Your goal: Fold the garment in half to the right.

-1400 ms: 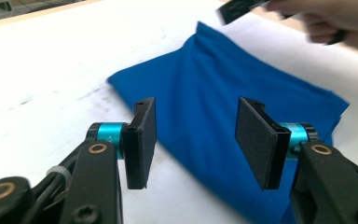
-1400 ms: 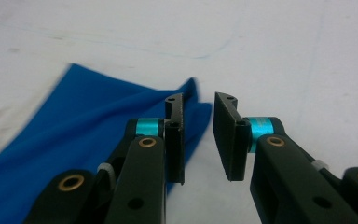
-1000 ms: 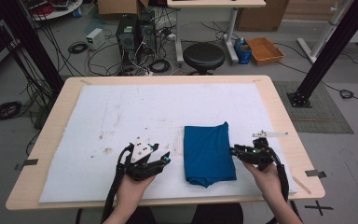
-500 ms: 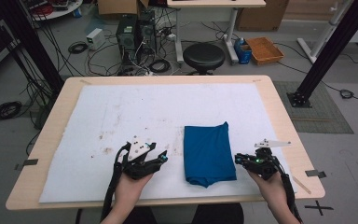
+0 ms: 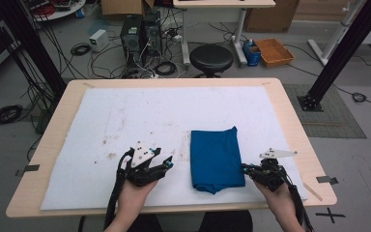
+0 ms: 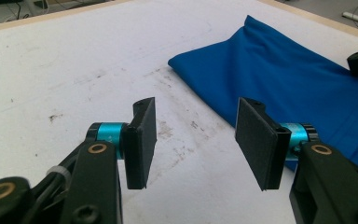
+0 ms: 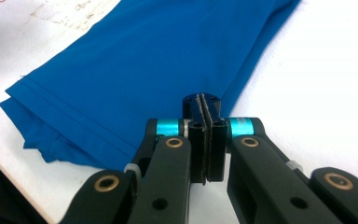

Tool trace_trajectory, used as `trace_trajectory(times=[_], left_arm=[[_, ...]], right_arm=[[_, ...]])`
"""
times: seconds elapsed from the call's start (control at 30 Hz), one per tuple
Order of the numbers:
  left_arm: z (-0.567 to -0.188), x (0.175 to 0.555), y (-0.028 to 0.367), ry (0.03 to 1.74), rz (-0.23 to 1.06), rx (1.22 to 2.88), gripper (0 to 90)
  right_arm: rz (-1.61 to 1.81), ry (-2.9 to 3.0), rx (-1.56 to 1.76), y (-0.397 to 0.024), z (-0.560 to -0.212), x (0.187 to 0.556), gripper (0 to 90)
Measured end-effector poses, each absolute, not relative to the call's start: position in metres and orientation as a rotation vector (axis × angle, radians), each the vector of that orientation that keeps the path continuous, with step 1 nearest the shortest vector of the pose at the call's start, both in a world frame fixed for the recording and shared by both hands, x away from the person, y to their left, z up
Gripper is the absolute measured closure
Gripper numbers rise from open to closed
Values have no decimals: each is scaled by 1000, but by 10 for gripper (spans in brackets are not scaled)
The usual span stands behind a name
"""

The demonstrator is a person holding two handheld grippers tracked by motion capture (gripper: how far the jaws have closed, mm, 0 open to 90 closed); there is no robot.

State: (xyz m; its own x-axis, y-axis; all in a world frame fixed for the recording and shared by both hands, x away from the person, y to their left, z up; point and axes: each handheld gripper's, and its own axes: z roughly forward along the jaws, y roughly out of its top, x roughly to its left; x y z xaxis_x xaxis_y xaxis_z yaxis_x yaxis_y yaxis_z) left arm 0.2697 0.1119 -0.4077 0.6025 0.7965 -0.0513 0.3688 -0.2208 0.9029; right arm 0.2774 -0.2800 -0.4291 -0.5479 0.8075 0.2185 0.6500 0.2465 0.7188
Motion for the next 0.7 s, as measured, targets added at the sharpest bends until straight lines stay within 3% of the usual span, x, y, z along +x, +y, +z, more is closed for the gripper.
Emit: trace_trajectory(times=[0.23, 0.43, 0.53, 0.7], left_arm=[[-408, 270, 109, 940, 524, 1829, 483], [-406, 269, 110, 928, 527, 1824, 482], [-402, 271, 115, 900, 529, 1826, 454], [-391, 282, 130, 859, 512, 1842, 391]], right_arm=[[1184, 2295, 1432, -294, -433, 271, 896], [1222, 2259, 1444, -296, -428, 274, 715], [1256, 2226, 1413, -295, -419, 277, 656], [1343, 2150, 1354, -296, -401, 293, 485]])
